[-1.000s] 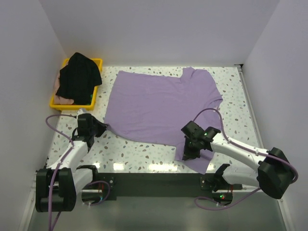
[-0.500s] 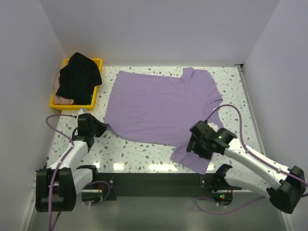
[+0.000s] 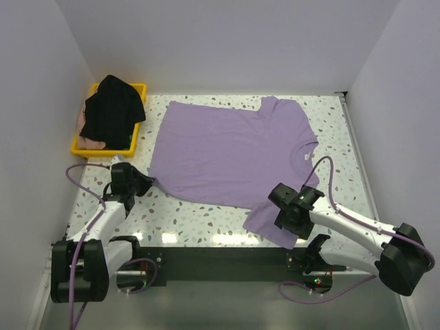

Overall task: Fold and stack the t-shirts
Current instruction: Flatten the tshirt out

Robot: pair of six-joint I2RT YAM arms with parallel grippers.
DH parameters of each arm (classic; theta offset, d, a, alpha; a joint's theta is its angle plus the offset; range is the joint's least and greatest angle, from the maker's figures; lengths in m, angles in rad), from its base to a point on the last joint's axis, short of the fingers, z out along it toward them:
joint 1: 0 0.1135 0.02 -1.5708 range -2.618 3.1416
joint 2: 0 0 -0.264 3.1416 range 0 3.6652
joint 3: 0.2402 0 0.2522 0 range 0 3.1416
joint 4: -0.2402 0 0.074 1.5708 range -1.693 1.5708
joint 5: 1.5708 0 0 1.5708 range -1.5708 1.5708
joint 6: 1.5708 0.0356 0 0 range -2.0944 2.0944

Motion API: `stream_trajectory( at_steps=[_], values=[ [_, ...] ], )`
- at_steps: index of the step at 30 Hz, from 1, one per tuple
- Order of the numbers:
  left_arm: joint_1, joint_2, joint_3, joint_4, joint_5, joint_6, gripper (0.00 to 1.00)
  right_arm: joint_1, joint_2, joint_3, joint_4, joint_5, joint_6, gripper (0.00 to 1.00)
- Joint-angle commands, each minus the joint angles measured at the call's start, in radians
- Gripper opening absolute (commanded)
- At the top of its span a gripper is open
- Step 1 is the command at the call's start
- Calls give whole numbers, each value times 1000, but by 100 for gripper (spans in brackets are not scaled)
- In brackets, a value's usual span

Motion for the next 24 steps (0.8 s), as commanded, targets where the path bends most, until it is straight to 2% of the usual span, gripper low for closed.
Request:
stream_trajectory(
  at_steps=[1,5,11,14,18,21,24],
  values=[
    [8,-12,-16,43,6,24,0,1,5,-36,75,43,42,69],
    [8,-10,-19,48,6,24,0,2,36,-97,181,21,43,70],
    [8,-7,-22,50,6,21,0,2,63,-79,174,49,43,69],
    [8,-7,-25,53,5,21,0,2,72,-74,174,52,43,65],
    [7,-10,-28,53,5,21,0,2,103,-59,178,53,36,56],
    [8,-12,-27,51,5,20,0,4,135,-48,188,50,28,44],
    [8,-12,-25,51,5,21,0,2,158,-40,207,46,11,38]
  ],
)
